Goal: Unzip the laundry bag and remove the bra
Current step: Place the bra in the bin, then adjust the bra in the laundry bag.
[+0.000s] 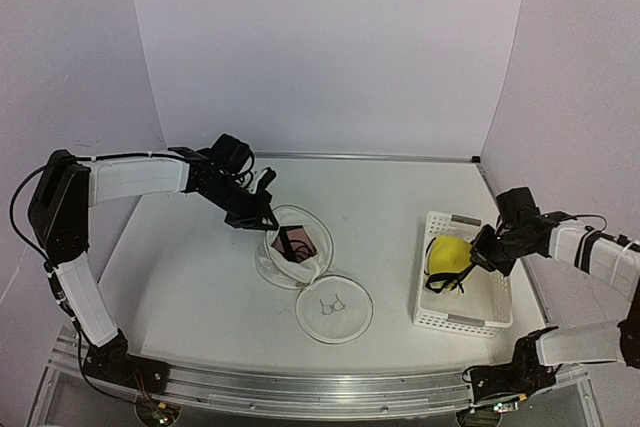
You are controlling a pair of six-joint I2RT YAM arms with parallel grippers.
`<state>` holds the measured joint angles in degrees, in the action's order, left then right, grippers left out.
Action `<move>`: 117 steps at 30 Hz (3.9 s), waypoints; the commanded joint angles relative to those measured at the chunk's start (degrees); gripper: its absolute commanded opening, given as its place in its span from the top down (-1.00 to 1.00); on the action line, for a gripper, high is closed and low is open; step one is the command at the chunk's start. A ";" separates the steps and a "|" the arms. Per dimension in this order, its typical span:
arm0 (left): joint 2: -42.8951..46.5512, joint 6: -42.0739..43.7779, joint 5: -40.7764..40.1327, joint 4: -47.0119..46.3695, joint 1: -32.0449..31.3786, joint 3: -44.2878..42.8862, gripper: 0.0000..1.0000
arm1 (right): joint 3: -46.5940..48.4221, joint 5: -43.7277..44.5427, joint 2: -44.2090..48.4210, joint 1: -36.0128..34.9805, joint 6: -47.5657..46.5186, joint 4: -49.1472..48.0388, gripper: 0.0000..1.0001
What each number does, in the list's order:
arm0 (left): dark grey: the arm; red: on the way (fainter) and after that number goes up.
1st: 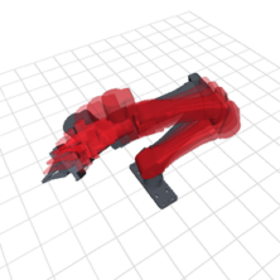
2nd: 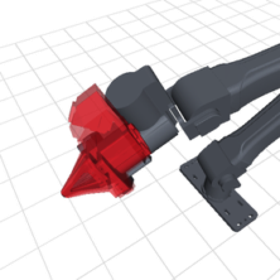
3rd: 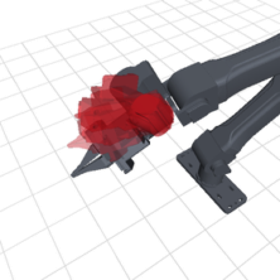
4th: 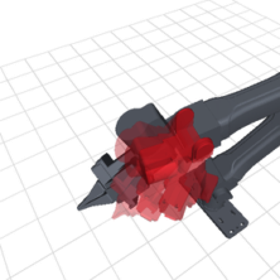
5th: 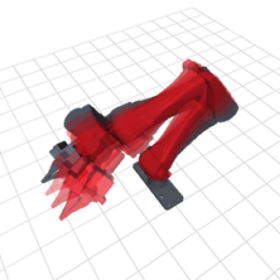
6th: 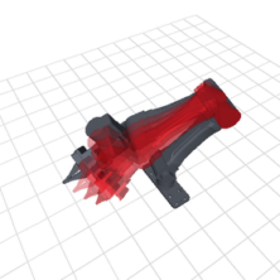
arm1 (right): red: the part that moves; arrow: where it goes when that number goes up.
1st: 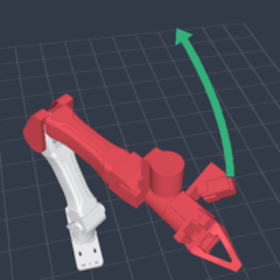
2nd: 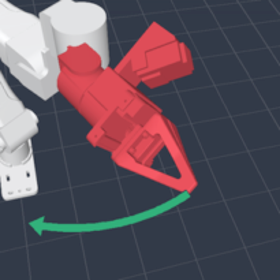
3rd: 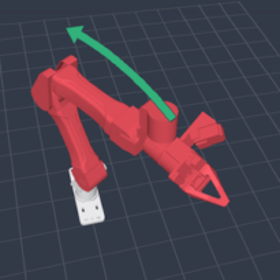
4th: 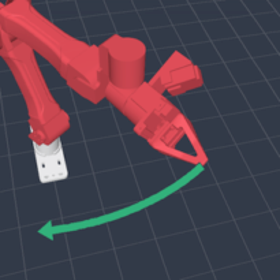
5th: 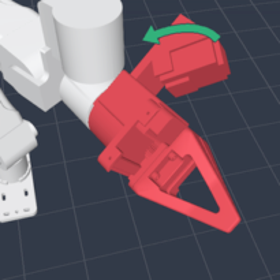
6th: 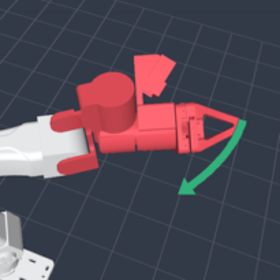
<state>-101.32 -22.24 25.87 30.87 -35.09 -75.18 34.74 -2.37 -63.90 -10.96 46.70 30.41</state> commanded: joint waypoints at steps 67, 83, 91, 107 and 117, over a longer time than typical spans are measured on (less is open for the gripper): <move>5.99 -2.63 -9.00 -1.96 -0.50 7.31 1.00 | 63.50 -0.87 -52.50 -47.13 -13.97 -0.49 0.14; 2.66 -2.55 -7.47 -1.87 -0.98 4.40 1.00 | 68.14 15.56 -63.31 -46.75 -14.59 3.25 -0.06; 0.93 -2.46 -6.89 -1.87 -1.64 2.62 1.00 | 66.06 17.71 -63.29 -44.25 -13.09 2.97 -0.22; -0.94 -2.14 -8.68 -1.78 -1.91 4.35 1.00 | 68.36 6.96 -68.99 -43.14 -12.79 -2.15 -0.34; -3.59 -1.49 -11.24 -1.69 -1.91 6.16 1.00 | 66.31 8.34 -64.62 -43.25 -14.62 -4.69 -0.34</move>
<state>-104.12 -24.27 16.29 29.78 -36.88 -69.95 101.08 5.56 -132.33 -54.04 33.19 28.10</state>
